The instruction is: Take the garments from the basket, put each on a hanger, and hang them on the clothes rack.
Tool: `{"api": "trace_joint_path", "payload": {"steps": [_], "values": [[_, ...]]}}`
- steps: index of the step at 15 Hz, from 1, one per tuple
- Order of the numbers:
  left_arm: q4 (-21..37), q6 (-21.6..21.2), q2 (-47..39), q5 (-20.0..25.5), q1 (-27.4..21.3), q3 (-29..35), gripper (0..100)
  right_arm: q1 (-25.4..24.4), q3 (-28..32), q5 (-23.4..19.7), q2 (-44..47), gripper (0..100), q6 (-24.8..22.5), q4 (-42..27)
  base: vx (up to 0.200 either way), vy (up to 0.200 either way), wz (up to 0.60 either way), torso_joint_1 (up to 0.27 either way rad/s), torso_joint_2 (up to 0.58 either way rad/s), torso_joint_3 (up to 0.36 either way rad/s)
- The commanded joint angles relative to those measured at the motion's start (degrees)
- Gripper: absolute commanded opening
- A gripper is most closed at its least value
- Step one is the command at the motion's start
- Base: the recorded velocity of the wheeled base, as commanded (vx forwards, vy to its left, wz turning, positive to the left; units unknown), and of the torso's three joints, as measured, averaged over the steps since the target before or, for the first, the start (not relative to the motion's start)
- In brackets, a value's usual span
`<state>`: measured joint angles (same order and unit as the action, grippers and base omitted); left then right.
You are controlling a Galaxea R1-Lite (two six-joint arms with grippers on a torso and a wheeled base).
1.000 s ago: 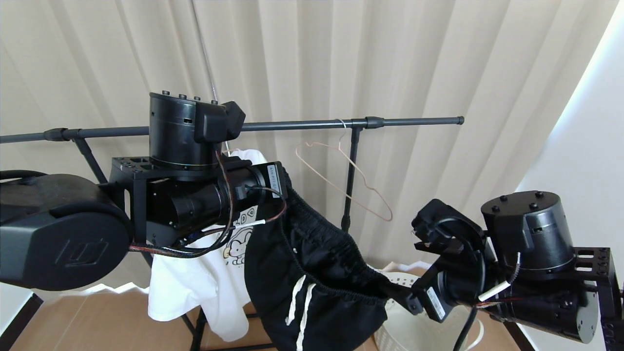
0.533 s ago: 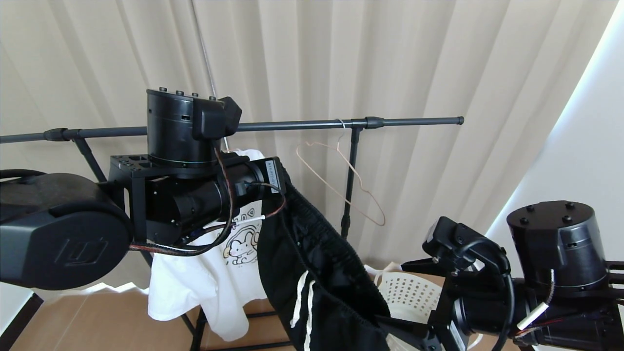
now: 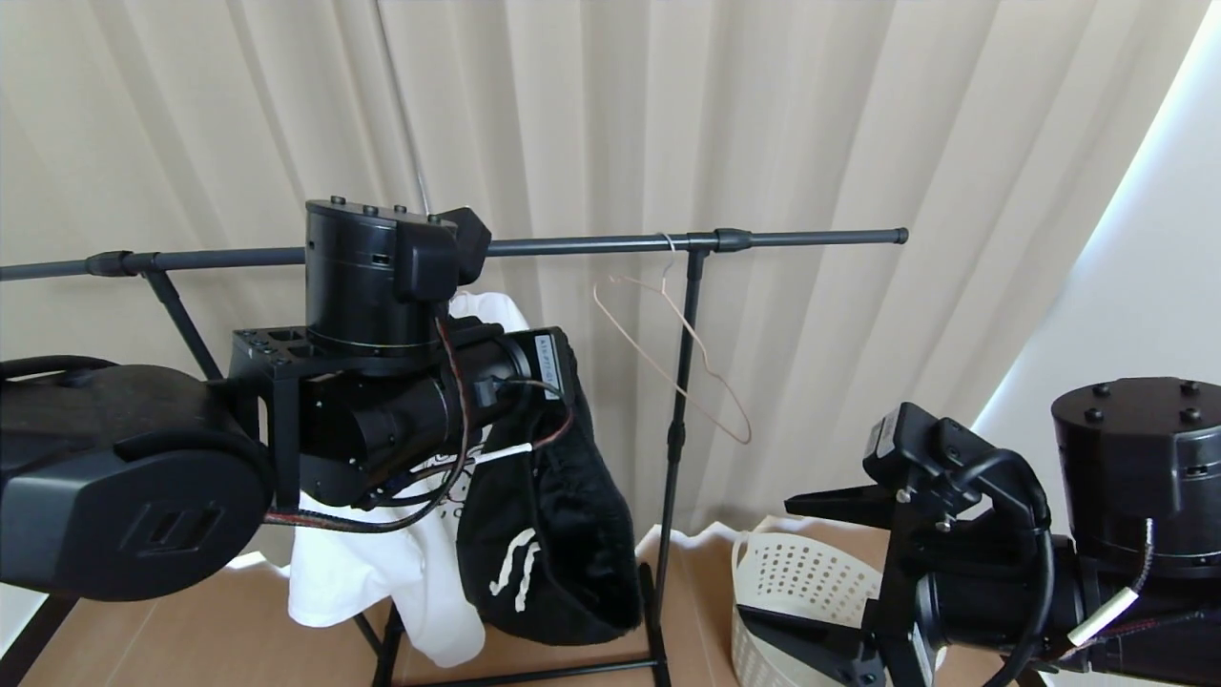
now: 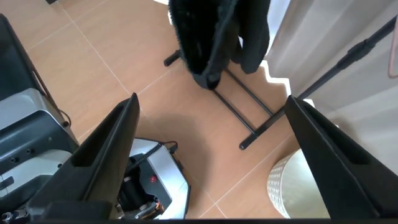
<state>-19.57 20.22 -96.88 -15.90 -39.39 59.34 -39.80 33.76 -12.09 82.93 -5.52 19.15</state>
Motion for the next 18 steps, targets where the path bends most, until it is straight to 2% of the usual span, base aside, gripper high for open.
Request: {"api": "trace_joint_path", "payload": {"steps": [1,2,4,5,7,11,13,15,16,18], "values": [[0.0,0.0,0.0,0.0,-0.6,-0.5,0,0.0,-0.2,-0.1,0.7,100,0.2,1.1,0.0,0.0,0.0,0.0,0.0,0.0],[0.0,0.0,0.0,0.0,-0.7,-0.6,0,0.0,0.1,-0.2,0.9,100,0.7,1.7,0.0,0.0,0.0,0.0,0.0,0.0],[0.1,0.0,0.2,0.1,-1.3,-0.7,0,-1.6,0.3,0.1,2.1,100,5.5,5.6,0.0,0.0,0.0,0.0,0.0,0.0],[0.1,0.0,0.2,0.1,-1.6,-1.1,0,-2.2,0.0,0.3,4.9,100,8.1,10.1,0.0,0.0,0.0,0.0,0.0,0.0],[0.1,0.1,0.5,0.1,-2.7,-1.2,0,-2.6,-0.4,1.3,8.3,100,8.2,13.5,0.0,0.0,0.0,0.0,0.0,0.0],[0.1,0.5,1.7,0.4,-5.4,-1.6,0,-4.2,0.2,6.0,13.7,100,8.2,13.8,0.0,0.0,0.0,0.0,0.0,0.0],[0.1,0.7,1.9,0.2,-6.9,-1.9,0,-4.6,0.0,8.1,17.8,100,8.2,16.4,0.0,0.0,0.0,0.0,0.0,0.0],[0.1,0.6,2.5,0.3,-7.2,-2.3,0,-5.8,-0.1,14.6,23.2,100,8.1,20.9,0.0,0.0,0.0,0.0,0.0,0.0],[0.1,0.6,2.7,0.3,-7.2,-2.2,0,-6.2,-0.2,16.5,24.8,100,8.0,21.5,0.0,0.0,0.0,0.0,0.0,0.0],[0.0,0.6,3.0,0.3,-7.0,-2.2,0,-6.5,-0.3,17.1,25.7,100,7.8,21.1,0.0,0.0,0.0,0.0,0.0,0.0]]}}
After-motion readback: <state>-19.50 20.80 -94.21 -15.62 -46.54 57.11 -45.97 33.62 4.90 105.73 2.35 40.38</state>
